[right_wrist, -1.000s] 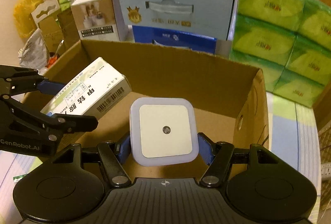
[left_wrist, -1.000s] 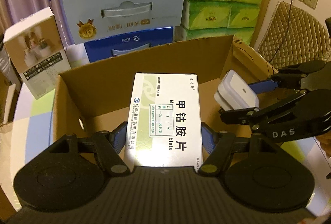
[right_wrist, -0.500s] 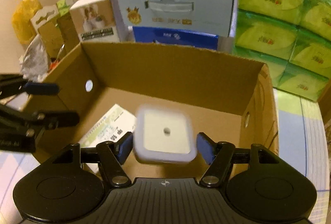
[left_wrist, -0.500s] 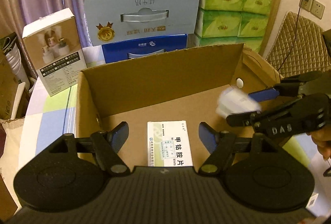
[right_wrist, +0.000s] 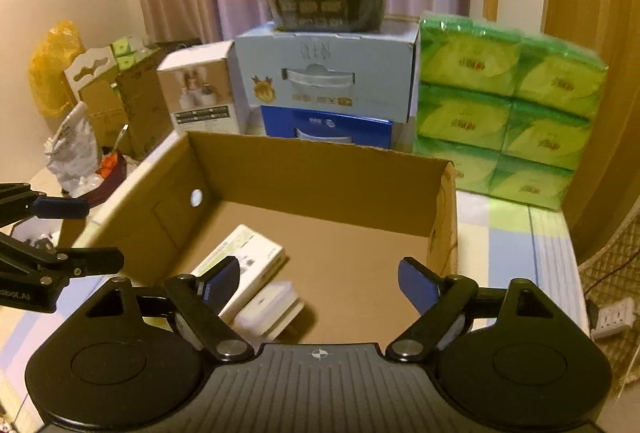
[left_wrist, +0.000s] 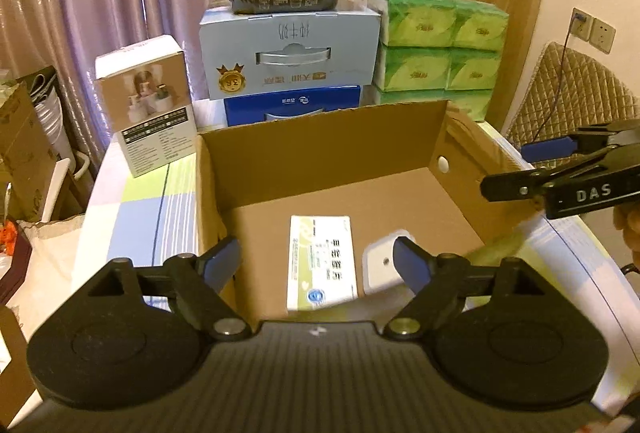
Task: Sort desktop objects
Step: 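Carry both items over the cardboard box and open both tools to drop them, then withdraw both tools from the box back toward the remaining pile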
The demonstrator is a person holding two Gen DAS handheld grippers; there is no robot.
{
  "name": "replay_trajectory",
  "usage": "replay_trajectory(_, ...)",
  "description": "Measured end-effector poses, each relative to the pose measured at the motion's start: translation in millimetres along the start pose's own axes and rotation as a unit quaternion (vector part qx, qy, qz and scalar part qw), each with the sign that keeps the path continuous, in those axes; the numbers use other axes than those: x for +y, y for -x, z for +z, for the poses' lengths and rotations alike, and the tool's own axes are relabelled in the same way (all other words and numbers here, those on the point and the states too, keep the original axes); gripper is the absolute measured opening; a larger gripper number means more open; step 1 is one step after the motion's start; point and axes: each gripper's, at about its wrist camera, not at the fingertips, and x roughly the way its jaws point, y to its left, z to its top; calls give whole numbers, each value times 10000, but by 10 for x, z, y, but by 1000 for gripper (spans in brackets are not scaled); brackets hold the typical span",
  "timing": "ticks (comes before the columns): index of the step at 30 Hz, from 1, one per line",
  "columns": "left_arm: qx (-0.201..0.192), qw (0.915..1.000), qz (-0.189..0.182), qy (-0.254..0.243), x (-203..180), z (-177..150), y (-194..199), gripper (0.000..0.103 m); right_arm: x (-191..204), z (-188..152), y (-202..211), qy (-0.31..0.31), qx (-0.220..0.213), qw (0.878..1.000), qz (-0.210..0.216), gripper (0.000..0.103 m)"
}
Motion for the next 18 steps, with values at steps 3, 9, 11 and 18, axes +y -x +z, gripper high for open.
replay_trajectory(3,-12,10000,9,19,-61,-76,212,86,111,-104,232,28,-28,10000,-10,89)
replay_trajectory(9,-19,10000,7,38,-261,-358,644,101,286,-478,709,-178,-43,9998,50,99)
replay_trajectory(11,-12,10000,42,42,-330,-477,785,102,326,-638,876,-305,-113,9995,-23,101)
replay_trajectory(18,75,9998,123,161,-545,-960,1235,102,431,-1362,1456,-853,-171,9960,-200,101)
